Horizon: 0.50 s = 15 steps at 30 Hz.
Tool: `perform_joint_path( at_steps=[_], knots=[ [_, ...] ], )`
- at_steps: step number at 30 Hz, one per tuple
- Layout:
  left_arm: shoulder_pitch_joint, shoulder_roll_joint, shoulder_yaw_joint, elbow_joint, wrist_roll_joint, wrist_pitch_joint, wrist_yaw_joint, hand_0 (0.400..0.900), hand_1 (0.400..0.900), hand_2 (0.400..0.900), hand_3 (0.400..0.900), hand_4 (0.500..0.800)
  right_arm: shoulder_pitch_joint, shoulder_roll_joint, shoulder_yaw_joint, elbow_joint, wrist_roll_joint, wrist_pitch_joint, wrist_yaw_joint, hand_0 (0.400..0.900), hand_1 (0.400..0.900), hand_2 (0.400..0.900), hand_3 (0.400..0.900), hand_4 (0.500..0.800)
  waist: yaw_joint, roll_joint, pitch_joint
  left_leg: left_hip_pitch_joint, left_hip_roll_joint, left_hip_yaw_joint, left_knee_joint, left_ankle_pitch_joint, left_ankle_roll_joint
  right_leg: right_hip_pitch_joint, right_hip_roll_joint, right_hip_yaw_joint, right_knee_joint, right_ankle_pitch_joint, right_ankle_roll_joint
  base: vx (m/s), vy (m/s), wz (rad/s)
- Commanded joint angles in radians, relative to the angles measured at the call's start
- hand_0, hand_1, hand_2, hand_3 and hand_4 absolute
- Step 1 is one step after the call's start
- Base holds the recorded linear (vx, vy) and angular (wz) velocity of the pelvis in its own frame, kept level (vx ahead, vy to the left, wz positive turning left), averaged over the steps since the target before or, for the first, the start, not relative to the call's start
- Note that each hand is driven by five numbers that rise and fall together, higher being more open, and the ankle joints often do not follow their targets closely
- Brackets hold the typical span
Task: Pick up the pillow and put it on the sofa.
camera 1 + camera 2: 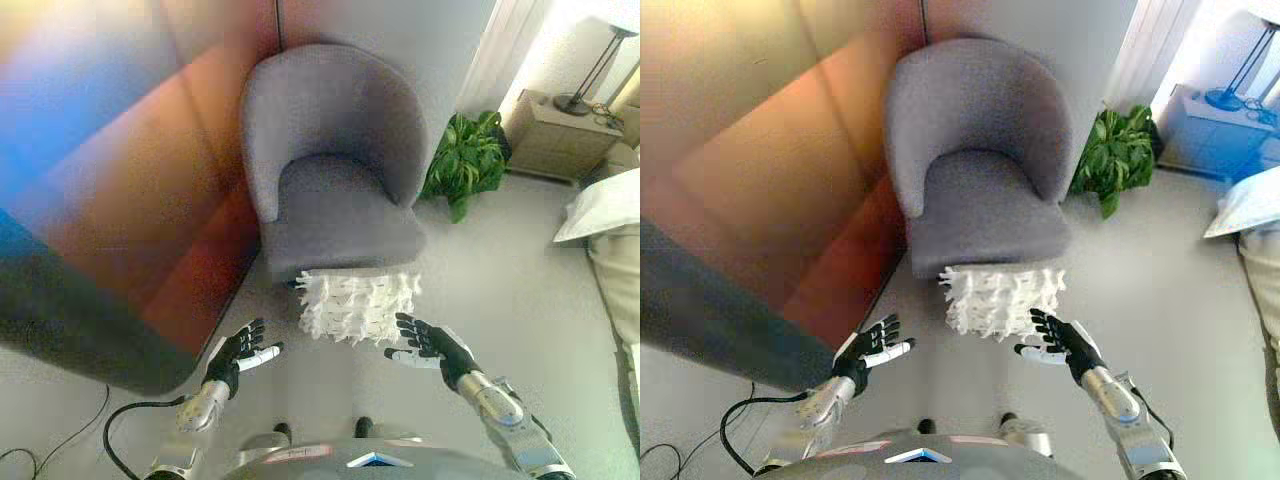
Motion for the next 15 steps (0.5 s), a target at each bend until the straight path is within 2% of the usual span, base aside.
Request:
perform_joint_path(
  at_steps=[1,15],
  knots=[
    [-0.047,0.041,0.058,-0.091,0.021,-0.063,0.008,0.900,0.900,0.900,0.900,0.800,-0.049,-0.012,-0.022,-0.096,0.000,-0.098,-0.023,0.900,0.900,0.900,0.900,0.800,-0.008,-0.039,-0.023,-0.029,0.020,0.055,0.080,-0.072,-0.027,0.008,-0.002,0.003,0.034,-0.076,0.041,0.00,0.000,0.00],
    [-0.049,0.047,0.040,-0.089,0.016,-0.066,-0.006,0.900,0.900,0.900,0.900,0.800,-0.052,-0.015,-0.006,-0.092,0.005,-0.097,-0.011,0.900,0.900,0.900,0.900,0.800,-0.010,-0.038,-0.029,-0.026,0.021,0.059,0.081,-0.079,-0.026,0.006,0.000,0.011,0.037,-0.082,0.040,0.00,-0.003,-0.01]
  ],
)
